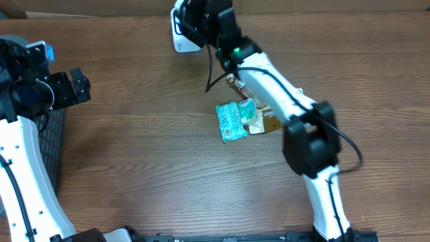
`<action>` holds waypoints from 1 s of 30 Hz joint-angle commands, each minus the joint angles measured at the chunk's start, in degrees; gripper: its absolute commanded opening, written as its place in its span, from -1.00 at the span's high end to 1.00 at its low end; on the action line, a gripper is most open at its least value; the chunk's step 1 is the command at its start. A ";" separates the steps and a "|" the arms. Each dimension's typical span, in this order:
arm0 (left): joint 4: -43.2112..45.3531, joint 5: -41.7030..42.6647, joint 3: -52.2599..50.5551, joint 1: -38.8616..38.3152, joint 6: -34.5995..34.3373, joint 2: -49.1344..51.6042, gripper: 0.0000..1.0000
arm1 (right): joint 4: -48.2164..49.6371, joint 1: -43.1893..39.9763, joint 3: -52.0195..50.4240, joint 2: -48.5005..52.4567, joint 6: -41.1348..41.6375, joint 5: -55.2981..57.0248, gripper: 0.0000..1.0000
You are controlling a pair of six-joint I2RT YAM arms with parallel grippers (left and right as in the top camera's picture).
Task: Scan the item barcode
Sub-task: 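Hold the green lid up to the scanner window with the right gripper, then carry the jar right and lower it beside the snack bag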
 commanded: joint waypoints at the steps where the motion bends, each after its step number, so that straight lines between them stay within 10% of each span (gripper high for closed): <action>1: 0.11 0.66 0.20 -0.28 0.68 0.33 -0.99 | -10.05 -0.50 1.25 -11.74 20.44 -9.18 0.01; 16: 0.11 0.66 0.20 -0.28 0.68 0.33 -0.99 | -63.21 -4.00 1.16 -16.09 24.96 -2.19 -0.15; 30: 0.09 0.66 0.20 -0.28 0.68 0.35 -0.99 | -59.87 -23.93 -17.03 -15.76 35.30 5.90 -0.06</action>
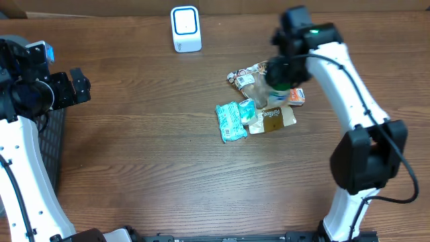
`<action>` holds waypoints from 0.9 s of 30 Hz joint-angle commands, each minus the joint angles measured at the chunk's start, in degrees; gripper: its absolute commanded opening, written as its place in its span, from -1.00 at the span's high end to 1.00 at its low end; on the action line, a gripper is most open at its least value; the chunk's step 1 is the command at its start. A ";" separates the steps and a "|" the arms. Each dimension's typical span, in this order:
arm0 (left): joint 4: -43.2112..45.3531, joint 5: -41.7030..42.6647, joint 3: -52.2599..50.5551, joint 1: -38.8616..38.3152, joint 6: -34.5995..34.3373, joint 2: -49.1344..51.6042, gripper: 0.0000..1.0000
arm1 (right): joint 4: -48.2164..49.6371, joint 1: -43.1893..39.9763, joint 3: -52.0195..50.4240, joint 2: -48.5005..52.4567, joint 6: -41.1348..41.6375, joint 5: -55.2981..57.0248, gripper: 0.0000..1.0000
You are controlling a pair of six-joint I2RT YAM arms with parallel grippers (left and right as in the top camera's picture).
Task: Scan the item barcode
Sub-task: 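Carry the jar right and lower it beside the snack bag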
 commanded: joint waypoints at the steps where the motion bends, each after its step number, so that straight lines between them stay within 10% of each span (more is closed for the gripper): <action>1: 0.15 0.61 0.17 -0.26 0.68 0.35 -0.99 | 1.81 -6.40 -5.62 -0.39 4.13 1.03 -0.04; 11: 0.15 0.61 0.17 -0.26 0.68 0.35 -0.99 | 5.27 -13.94 -14.45 -0.39 5.09 1.16 -0.07; 22: 0.15 0.61 0.17 -0.26 0.68 0.35 -0.99 | 6.54 -12.17 -16.00 -2.36 5.31 -2.23 -0.95; 27: 0.15 0.61 0.17 -0.28 0.68 0.35 -0.99 | 5.29 -11.50 -16.00 -4.79 5.31 -2.43 -0.99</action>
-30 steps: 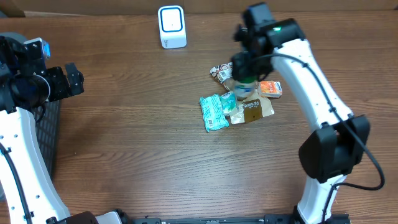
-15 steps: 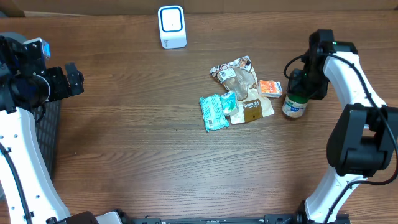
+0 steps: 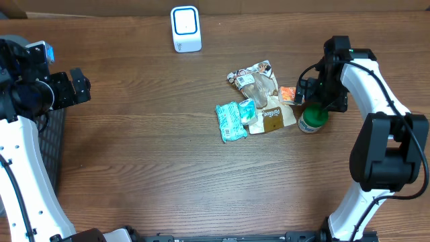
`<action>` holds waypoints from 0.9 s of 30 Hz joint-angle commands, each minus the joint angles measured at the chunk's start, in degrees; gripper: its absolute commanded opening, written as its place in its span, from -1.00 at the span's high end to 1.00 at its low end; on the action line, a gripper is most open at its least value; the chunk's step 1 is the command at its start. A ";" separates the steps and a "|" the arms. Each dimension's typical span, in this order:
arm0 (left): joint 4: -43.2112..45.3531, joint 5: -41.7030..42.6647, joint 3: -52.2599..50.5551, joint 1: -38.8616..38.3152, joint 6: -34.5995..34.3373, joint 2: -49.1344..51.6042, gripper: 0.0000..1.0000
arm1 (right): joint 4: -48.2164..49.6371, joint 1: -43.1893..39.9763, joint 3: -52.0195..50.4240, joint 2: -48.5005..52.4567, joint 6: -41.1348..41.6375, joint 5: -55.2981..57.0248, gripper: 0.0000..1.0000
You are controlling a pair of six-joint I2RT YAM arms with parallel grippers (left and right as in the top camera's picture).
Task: Scan the item barcode
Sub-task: 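Carry the jar right and lower it beside the snack bag, then open the right gripper and release the green-lidded jar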
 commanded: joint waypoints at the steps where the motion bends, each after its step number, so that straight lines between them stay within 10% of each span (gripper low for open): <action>1: 0.15 0.63 0.20 -0.28 0.70 0.35 -0.99 | -0.07 0.70 -0.17 -5.05 0.17 -1.14 -1.00; 27: 0.15 0.63 0.20 -0.28 0.70 0.35 -0.99 | -20.68 0.79 8.13 -46.73 0.17 -15.10 -1.00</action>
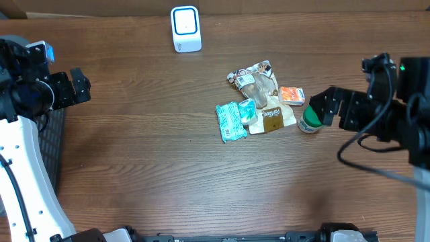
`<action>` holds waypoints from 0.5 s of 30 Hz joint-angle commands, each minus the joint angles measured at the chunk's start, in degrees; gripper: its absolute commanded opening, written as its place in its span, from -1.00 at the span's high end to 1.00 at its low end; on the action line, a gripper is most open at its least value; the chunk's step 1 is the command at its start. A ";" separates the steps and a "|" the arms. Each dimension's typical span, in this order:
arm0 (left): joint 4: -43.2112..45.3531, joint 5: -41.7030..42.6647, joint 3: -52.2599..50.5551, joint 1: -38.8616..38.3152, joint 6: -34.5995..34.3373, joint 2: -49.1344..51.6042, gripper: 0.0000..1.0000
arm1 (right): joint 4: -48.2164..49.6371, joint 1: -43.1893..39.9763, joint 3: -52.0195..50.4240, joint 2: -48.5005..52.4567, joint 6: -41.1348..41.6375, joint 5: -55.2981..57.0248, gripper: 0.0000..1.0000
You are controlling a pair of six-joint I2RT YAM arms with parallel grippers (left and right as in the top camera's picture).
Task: Scan the item barcode
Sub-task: 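Open the right gripper and release the green-lidded jar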
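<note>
The white scanner [186, 28] with a blue face stands at the table's far edge. A small green-topped container [310, 121] stands at the right of a pile of packets. My right gripper [321, 107] is open just right of the container, holding nothing. At the far left, well away from the items, my left gripper [83, 84] is open and empty.
The pile holds a teal packet [230, 121], a brown packet [275, 118], an orange packet [291, 95] and a crinkled clear packet [255, 76]. A dark crate [55, 144] sits at the left table edge under the left arm.
The right arm has drawn back to the right, off the green-topped container. The container stands alone where it was. The left arm has not moved.
My right gripper was up at the scanner at the far edge. It was then over the pile with the green-topped container in it. Then the container stood on the table right of the pile under the gripper, and now the gripper is beside it, open.
</note>
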 commanded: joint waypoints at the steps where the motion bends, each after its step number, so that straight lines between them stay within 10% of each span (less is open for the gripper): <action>1: 0.15 0.63 0.20 -0.28 0.70 0.35 -0.99 | 0.22 0.13 0.92 -1.31 0.00 -1.11 -0.99; 15: 0.15 0.63 0.20 -0.26 0.70 0.35 -0.99 | 6.95 0.07 -4.46 -6.62 -0.02 0.66 -1.00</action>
